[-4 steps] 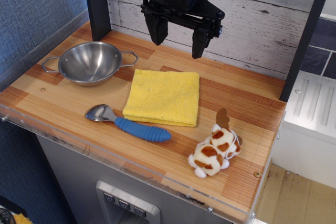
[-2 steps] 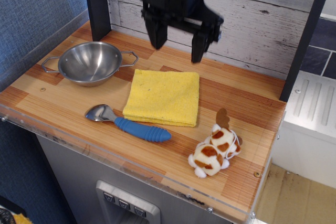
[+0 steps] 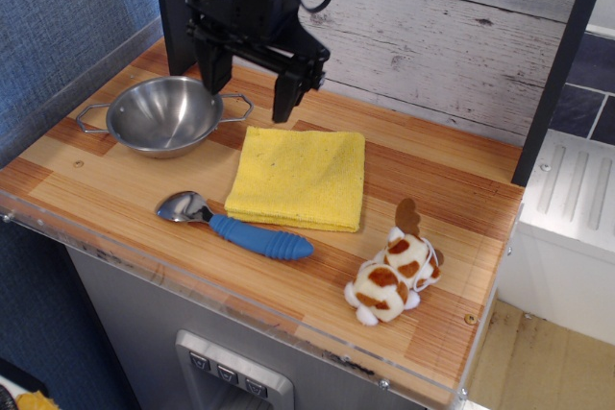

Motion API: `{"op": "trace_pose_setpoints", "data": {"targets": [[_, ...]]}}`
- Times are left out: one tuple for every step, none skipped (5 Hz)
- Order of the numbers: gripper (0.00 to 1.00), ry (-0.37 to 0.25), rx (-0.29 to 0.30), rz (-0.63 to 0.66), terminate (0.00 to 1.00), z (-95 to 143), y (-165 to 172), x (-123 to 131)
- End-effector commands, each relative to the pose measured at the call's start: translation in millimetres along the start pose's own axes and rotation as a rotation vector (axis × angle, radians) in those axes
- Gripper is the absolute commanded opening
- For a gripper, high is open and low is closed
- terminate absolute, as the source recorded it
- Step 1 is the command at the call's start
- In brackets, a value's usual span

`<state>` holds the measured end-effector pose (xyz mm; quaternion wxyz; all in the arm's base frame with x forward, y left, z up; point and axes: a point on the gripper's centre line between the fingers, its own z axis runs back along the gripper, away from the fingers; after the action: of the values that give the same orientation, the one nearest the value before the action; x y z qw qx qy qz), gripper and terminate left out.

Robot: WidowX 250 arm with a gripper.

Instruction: Place the colander on top of the yellow towel

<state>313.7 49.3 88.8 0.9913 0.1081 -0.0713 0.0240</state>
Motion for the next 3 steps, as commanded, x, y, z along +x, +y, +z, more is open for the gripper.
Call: {"op": "trace_pose_setpoints", "data": {"targets": [[1.0, -0.019, 0.182, 0.039, 0.0, -5.6, 36.6, -9.2], [1.0, -0.01, 0.244, 0.029, 0.0, -16.4, 47.5, -14.2], [1.0, -0.002, 0.267, 0.023, 0.0, -26.2, 46.7, -17.9]]}}
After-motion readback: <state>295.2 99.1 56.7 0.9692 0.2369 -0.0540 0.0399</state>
